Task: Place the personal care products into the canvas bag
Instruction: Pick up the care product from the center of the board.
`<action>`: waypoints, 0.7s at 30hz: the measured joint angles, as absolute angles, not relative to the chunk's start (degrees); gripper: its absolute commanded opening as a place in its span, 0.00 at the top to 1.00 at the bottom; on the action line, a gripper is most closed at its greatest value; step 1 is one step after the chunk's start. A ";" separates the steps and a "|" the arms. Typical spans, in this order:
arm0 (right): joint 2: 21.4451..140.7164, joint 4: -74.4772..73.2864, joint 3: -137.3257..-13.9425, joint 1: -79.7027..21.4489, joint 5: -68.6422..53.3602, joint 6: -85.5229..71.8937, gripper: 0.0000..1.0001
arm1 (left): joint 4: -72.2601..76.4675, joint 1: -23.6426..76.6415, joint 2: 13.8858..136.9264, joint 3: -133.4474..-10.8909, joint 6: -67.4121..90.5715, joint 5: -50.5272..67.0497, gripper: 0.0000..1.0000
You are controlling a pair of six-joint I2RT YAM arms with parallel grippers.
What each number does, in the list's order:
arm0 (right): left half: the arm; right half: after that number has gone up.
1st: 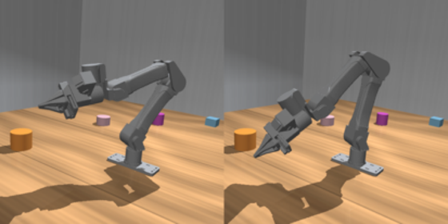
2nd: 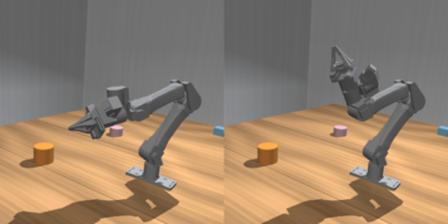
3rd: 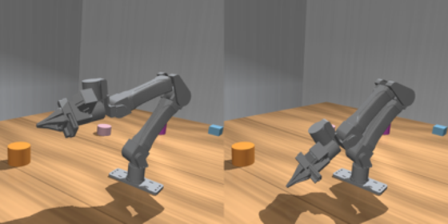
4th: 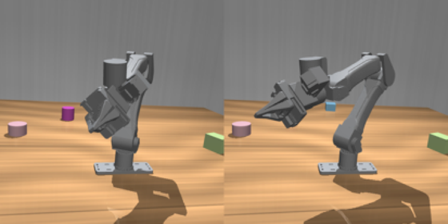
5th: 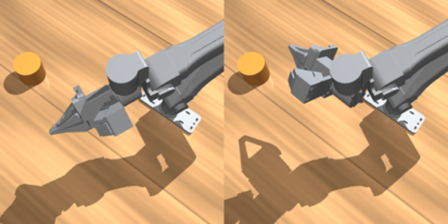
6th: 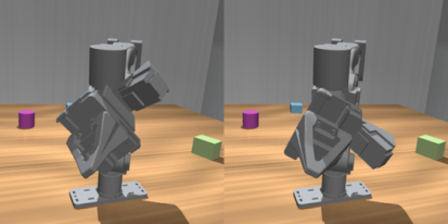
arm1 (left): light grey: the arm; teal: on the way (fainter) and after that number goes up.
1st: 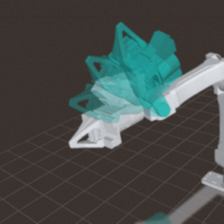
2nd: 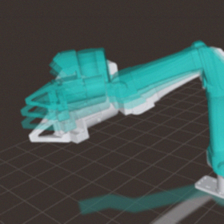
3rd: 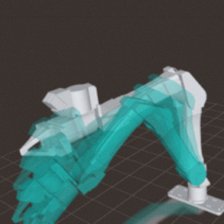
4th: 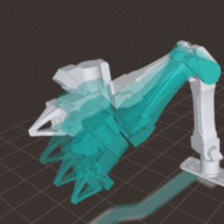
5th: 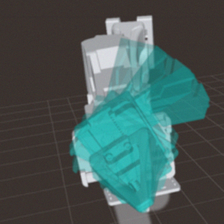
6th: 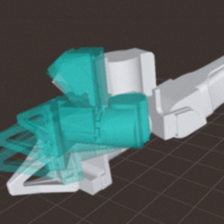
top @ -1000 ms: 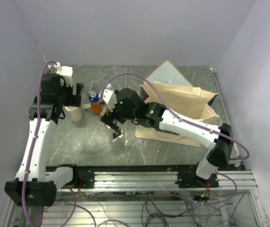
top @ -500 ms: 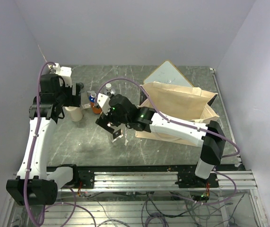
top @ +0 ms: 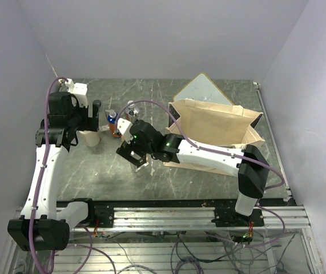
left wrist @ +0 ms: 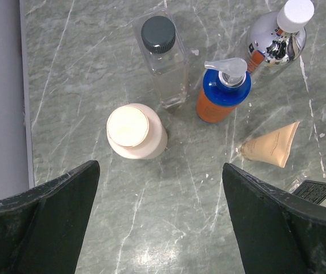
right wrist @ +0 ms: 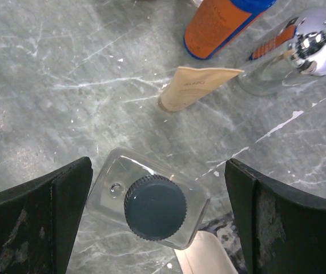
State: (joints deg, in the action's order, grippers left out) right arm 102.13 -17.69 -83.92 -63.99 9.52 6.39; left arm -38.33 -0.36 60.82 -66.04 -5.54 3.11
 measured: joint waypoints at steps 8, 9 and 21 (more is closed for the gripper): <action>101.43 -17.34 -80.60 -64.14 9.47 5.76 0.00 | -38.33 -0.67 60.82 -66.04 -5.54 4.08 0.01; 101.06 -17.34 -80.25 -64.14 9.47 5.65 0.00 | -38.33 -0.67 60.84 -66.04 -5.54 4.29 0.01; 97.71 -16.99 -76.60 -60.64 2.90 2.94 0.00 | -38.33 -0.95 60.93 -66.04 -5.56 4.97 0.01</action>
